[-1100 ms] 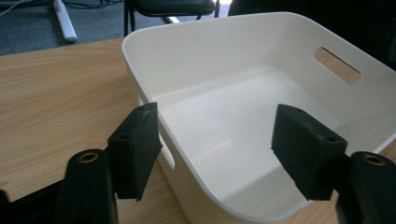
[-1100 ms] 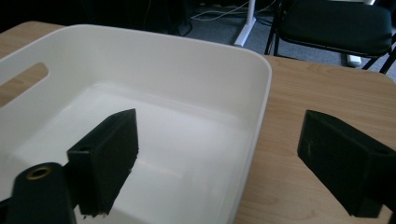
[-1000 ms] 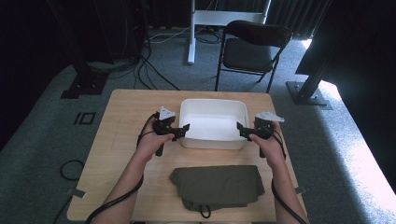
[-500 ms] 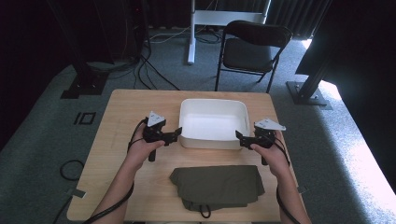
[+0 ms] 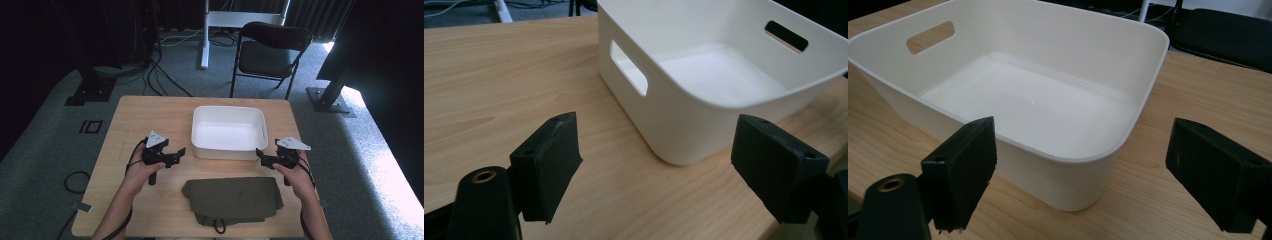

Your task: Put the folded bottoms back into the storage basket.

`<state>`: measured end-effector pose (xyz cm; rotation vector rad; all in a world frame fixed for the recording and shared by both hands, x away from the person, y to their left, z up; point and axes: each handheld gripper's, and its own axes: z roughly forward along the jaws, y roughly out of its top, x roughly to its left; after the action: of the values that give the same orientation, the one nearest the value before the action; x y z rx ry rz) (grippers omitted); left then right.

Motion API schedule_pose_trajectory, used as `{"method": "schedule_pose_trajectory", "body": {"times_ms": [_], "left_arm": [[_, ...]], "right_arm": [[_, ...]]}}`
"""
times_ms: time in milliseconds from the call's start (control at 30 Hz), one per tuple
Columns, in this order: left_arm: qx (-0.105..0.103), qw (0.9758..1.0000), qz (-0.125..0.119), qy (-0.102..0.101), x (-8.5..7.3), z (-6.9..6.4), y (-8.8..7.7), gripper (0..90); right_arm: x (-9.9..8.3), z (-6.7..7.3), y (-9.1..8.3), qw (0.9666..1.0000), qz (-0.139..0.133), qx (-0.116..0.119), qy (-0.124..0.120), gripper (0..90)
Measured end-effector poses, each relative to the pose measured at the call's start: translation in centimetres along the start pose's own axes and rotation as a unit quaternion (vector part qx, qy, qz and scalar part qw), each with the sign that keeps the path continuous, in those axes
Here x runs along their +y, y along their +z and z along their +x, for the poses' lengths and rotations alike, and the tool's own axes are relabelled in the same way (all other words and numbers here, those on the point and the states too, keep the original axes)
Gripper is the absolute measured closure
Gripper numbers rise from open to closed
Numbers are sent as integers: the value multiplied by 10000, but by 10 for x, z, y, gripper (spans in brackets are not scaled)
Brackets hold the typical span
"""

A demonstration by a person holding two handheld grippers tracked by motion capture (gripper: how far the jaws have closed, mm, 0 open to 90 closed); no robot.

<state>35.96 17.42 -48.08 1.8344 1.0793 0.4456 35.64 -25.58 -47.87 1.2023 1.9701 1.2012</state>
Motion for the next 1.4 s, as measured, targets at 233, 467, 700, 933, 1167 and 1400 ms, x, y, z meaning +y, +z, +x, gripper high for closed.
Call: {"method": "schedule_pose_trajectory", "body": {"times_ms": [233,467,700,933,1167,1400], "left_arm": [[-95,9999,31,24,-7,-6,-9,205],[-229,9996,104,139,-14,-18,-16,185],[-526,9977,255,336,-21,-33,-24,185],[-810,9958,322,273,-31,-46,-29,185],[-938,9946,402,193,-40,-59,-28,185],[-957,9927,728,50,-48,-70,-23,185]], "right_arm": [[-7,1,-10,10000,-75,9,41,125],[-11,7,-23,9996,-139,83,225,119],[-20,13,-33,9989,-155,130,411,121],[-41,20,-38,9992,101,225,301,132],[-54,25,-45,9986,366,255,268,136],[-66,32,-46,9975,578,296,268,132]]}}
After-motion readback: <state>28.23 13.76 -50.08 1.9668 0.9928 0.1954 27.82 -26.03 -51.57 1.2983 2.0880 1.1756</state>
